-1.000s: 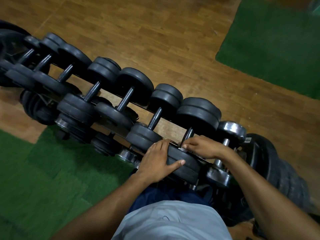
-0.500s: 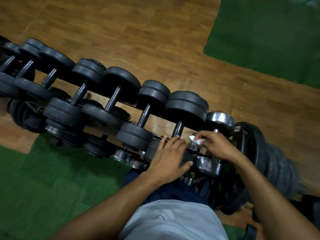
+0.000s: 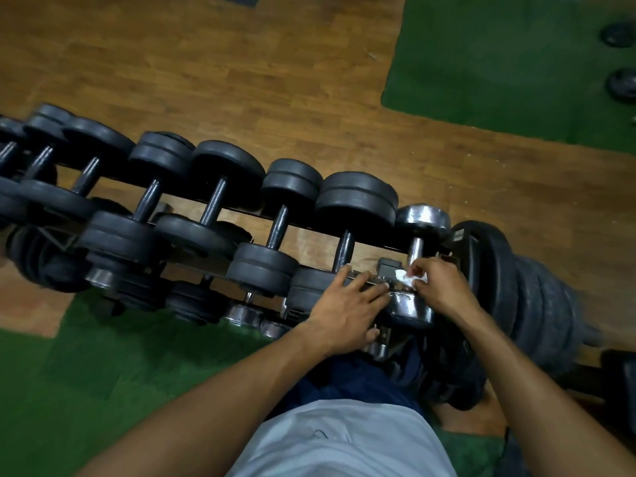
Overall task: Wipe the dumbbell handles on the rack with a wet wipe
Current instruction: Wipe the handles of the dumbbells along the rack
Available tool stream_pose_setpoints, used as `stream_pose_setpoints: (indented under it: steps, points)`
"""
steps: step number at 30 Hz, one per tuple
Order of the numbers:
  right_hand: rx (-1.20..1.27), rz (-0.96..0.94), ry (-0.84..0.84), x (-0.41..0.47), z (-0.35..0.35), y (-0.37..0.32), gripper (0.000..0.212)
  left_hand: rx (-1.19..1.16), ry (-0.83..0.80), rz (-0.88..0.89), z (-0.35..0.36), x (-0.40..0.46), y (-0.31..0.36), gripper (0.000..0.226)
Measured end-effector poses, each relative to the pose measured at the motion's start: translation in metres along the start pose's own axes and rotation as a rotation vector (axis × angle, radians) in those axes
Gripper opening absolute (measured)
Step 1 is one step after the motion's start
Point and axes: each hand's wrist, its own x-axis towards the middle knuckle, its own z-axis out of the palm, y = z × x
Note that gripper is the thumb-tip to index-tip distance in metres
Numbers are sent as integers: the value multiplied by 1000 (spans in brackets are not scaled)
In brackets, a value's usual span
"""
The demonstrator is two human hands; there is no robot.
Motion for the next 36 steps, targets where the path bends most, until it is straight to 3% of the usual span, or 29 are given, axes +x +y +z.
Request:
stream_pose_setpoints:
  steps: [5, 12, 18, 27, 31, 36]
  points:
    - [62, 169, 25, -12, 2, 4, 13, 104, -13, 166, 10, -9, 9, 79]
    - [110, 250, 48, -10, 6, -4, 23, 64, 17, 91, 15, -12, 18, 82]
    - [203, 281, 109, -12, 17, 0, 18, 90, 45, 75, 17, -12, 21, 82]
    - [158, 164, -9, -3, 14, 7, 16, 54, 58, -15, 10, -11, 31, 79]
    - [-19, -50, -33, 4, 6, 11, 19, 5, 43, -136, 4, 4, 41, 74]
    - [-44, -227, 41, 8, 2, 19, 23, 28, 37, -250, -4, 24, 42, 64]
